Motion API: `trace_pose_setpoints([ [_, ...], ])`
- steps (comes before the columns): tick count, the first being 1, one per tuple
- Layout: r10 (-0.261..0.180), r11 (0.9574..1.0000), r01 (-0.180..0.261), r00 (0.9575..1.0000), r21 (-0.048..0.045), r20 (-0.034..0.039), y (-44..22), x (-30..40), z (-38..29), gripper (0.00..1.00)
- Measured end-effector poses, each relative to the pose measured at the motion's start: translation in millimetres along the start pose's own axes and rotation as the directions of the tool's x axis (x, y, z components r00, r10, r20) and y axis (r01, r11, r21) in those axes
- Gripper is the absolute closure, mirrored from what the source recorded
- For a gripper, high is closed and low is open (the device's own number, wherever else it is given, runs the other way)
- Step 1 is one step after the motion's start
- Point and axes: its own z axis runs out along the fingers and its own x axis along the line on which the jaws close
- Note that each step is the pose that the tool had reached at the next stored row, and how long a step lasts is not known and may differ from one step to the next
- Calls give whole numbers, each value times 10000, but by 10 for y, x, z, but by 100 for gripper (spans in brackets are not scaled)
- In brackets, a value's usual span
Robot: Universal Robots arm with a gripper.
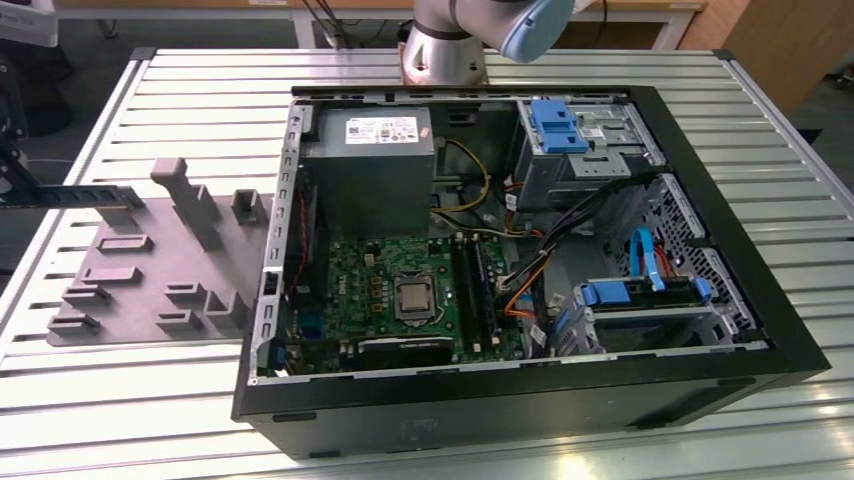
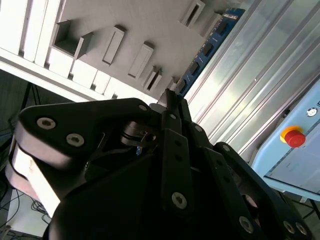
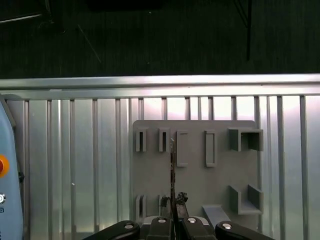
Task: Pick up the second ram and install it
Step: 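Pick up the second ram and move it above second insertion slot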
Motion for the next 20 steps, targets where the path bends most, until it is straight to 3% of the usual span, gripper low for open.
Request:
trace_pose_setpoints([
  [20,0,10000,0,10000,2,1,1,-1,-174,86],
])
